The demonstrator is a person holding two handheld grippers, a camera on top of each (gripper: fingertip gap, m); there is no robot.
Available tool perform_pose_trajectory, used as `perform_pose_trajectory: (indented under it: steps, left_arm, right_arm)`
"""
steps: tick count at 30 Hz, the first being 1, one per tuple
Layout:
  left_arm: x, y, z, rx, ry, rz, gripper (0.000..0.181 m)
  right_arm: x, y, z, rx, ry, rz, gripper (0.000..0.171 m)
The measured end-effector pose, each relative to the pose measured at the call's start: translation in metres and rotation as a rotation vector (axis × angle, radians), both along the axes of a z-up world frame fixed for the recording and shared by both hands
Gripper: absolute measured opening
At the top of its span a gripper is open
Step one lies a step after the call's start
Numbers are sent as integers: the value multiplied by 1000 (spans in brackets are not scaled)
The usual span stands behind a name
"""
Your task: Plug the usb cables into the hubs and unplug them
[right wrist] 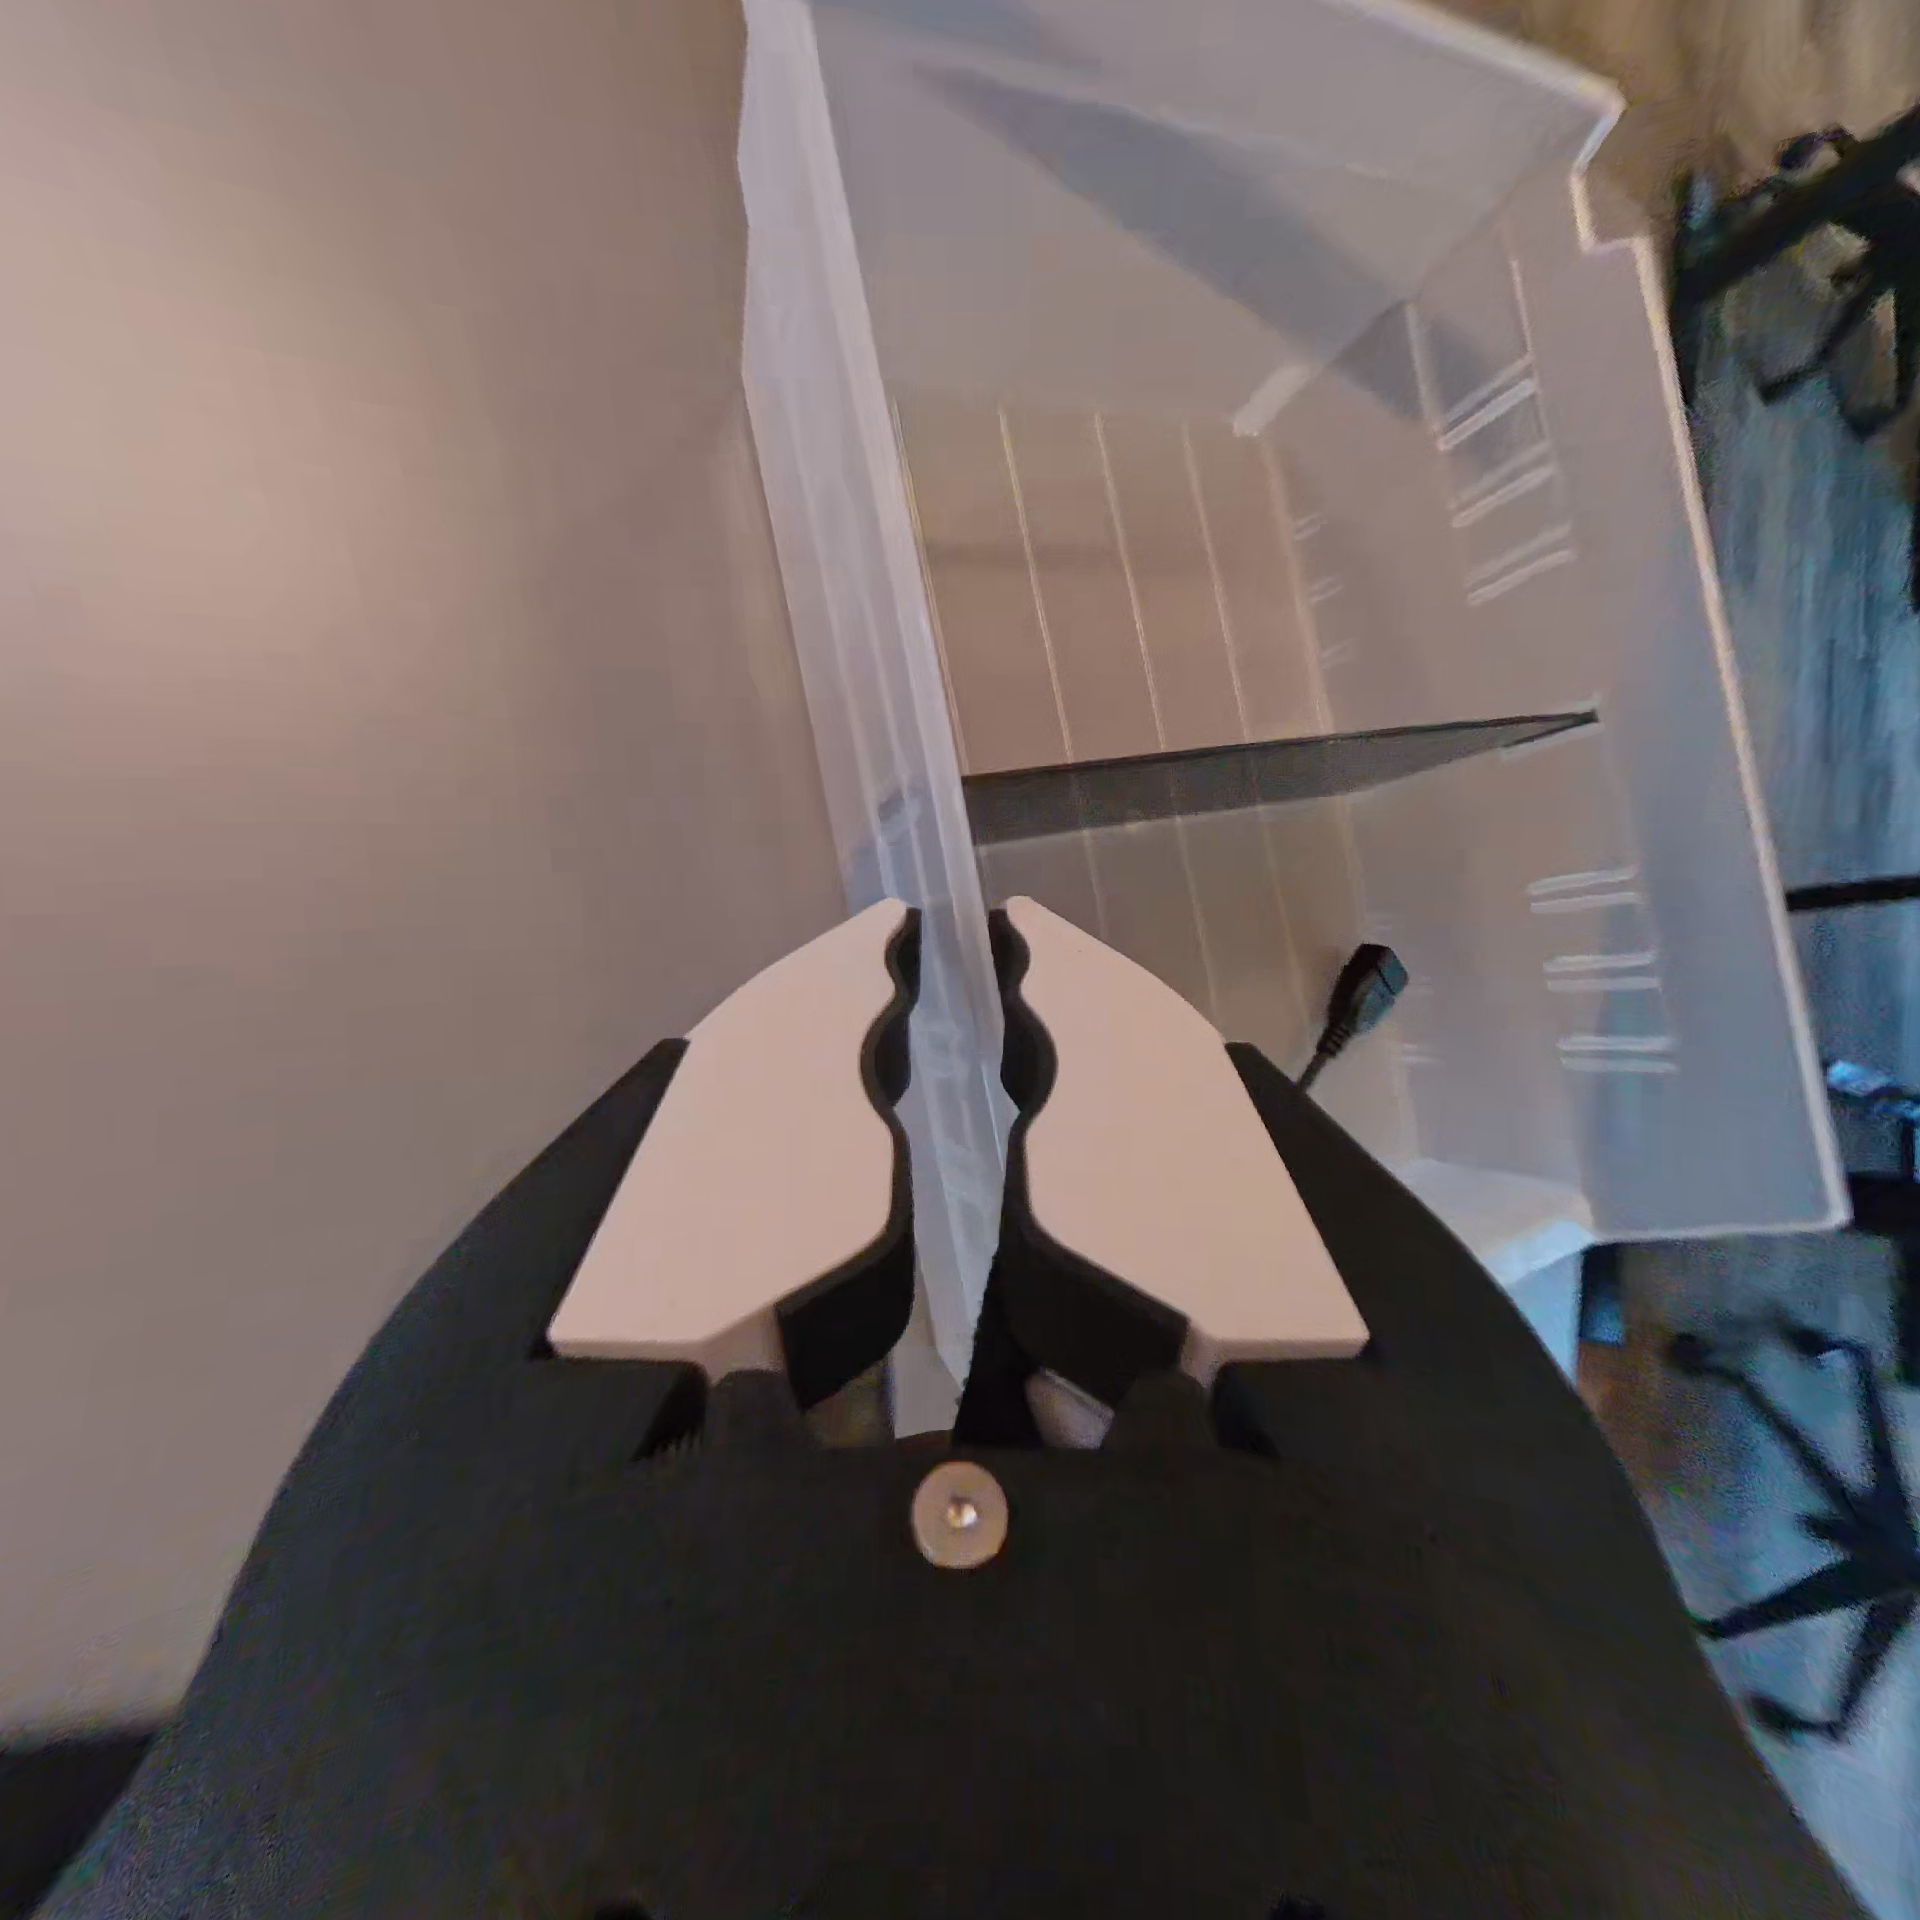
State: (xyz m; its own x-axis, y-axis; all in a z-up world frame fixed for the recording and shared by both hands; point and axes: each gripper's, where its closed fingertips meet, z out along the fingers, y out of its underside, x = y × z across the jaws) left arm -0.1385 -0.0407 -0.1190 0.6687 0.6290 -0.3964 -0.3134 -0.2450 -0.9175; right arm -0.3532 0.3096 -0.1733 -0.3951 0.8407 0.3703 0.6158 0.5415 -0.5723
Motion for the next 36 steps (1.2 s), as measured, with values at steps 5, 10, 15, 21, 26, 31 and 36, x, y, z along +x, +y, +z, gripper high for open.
perform_pose_trajectory:
  steps: [5, 10, 15, 21, 26, 31, 36]
  left_arm:
    - [0, 0, 1, -1, 5, 2, 61]
    - [-2, -4, 1, 5, 3, 16, 61]
    - [-5, -5, -1, 24, -23, 21, 61]
    - [-10, -11, -1, 70, -75, 36, 60]
    - [-17, -21, 1, 137, -126, 81, 60]
    - [-41, -50, -10, -9, -71, 404, 60]
    - [-48, -51, -19, -170, -3, 541, 60]
  right_arm:
    - [-66, 12, 6, 61, 125, -306, 13]
    - [-101, 14, 7, 67, 132, -423, 14]
    - [-102, 1, 27, -32, 280, -381, 27]
    - [-3, -188, 149, -855, 519, 413, 60]
    - [169, -321, 120, -963, 312, 1192, 65]
    - [207, -373, 76, -933, 252, 1160, 60]
    - [198, -393, 64, -865, 310, 1020, 56]
